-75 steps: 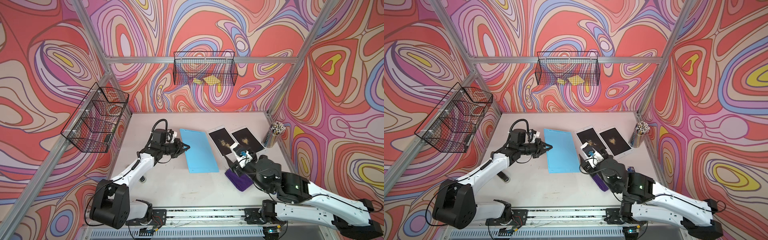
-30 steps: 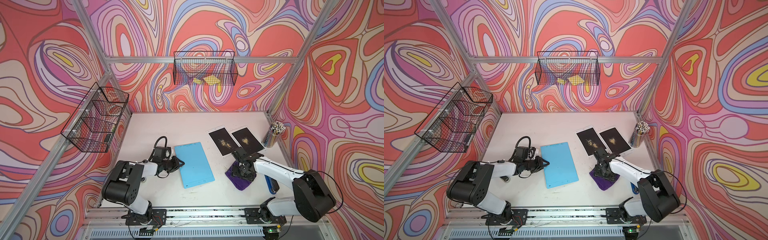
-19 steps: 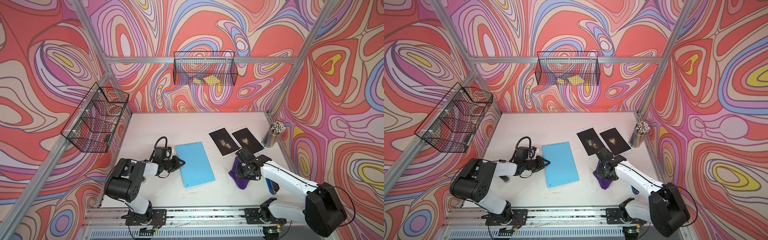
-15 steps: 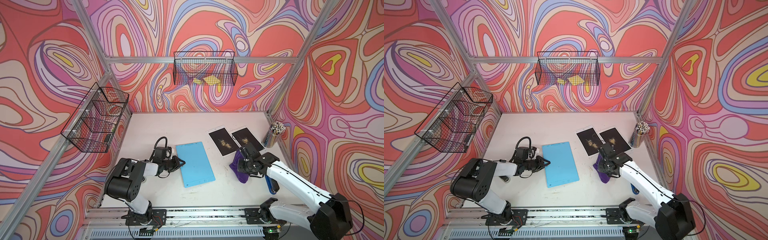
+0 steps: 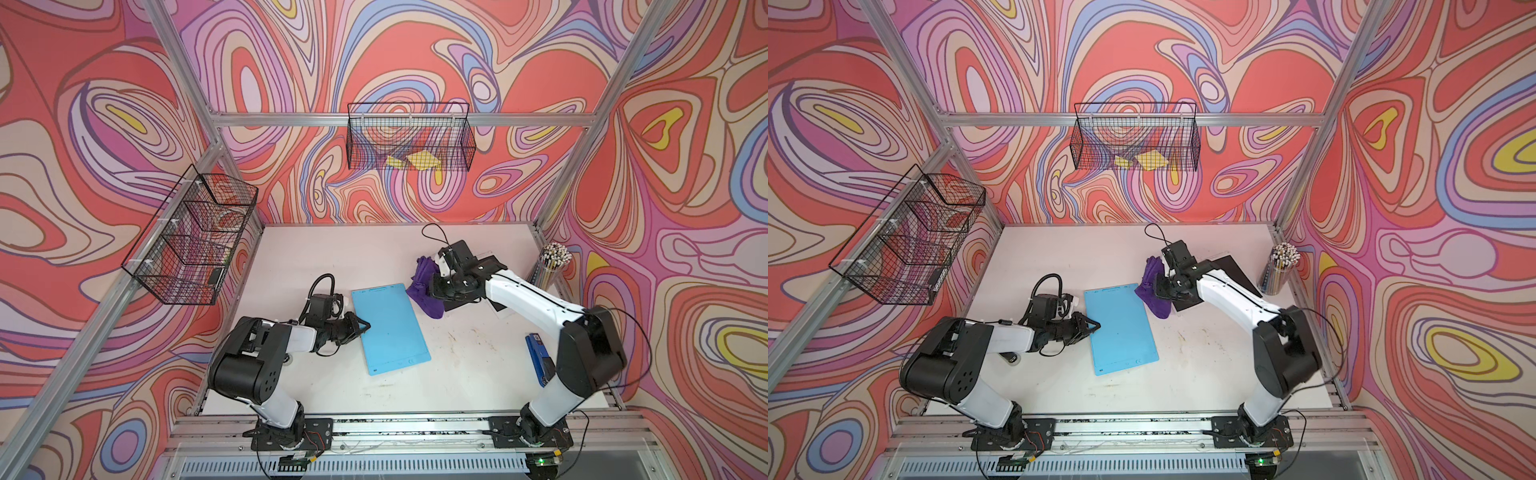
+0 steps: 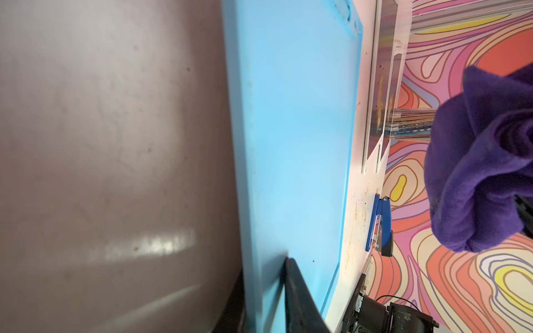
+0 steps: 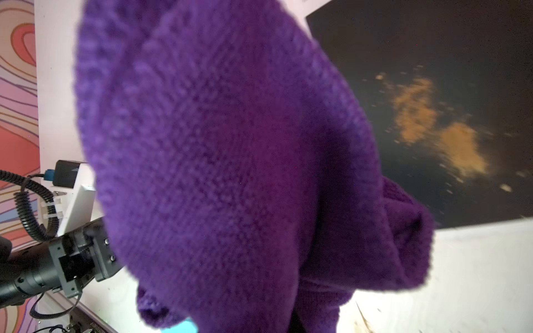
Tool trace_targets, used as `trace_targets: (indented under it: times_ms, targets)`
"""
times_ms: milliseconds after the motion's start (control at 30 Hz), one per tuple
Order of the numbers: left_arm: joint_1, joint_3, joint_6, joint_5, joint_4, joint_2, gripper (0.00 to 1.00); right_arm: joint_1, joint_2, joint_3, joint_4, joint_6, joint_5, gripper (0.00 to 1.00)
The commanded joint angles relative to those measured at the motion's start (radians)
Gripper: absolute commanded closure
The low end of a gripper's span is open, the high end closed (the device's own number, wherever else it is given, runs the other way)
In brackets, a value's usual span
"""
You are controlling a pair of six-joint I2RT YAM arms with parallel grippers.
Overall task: Wipe the drawing tablet
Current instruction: Wipe the dirt from the drawing tablet.
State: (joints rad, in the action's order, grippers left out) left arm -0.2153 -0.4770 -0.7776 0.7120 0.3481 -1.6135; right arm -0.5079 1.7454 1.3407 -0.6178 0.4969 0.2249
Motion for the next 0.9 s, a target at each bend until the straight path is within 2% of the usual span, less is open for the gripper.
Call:
trace_targets:
  times_ms: [0,67,267,433,500,567,700,800,867]
  targets:
    - [0.002,0.015,0.044,-0.131,-0.154,-0.04,0.88,-0.052,0.116,0.135,0.02,-0.062,0.041,1.0]
    - [0.002,0.011,0.04,-0.128,-0.146,-0.048,0.92,-0.092,0.185,0.205,0.007,-0.082,0.021,1.0]
    - [0.002,0.004,0.035,-0.118,-0.136,-0.071,1.0,-0.156,0.366,0.373,0.021,-0.087,0.119,1.0]
    - [0.002,0.0,0.032,-0.115,-0.144,-0.069,1.0,-0.196,0.543,0.543,-0.059,-0.09,0.132,1.0]
    - [0.002,-0.002,0.031,-0.118,-0.153,-0.061,1.0,-0.192,0.612,0.605,-0.14,-0.099,0.08,1.0]
    - [0.002,-0.003,0.033,-0.13,-0.171,-0.05,1.0,-0.168,0.616,0.589,-0.168,-0.096,-0.003,1.0]
    - [0.002,-0.005,0.037,-0.138,-0.194,-0.024,1.0,-0.059,0.503,0.402,-0.124,-0.074,-0.099,1.0]
    - [0.002,-0.011,0.039,-0.142,-0.211,-0.008,1.0,-0.024,0.412,0.293,-0.104,-0.108,-0.113,1.0]
    - [0.002,-0.015,0.043,-0.142,-0.221,-0.001,1.0,-0.032,0.359,0.232,-0.084,-0.132,-0.08,1.0]
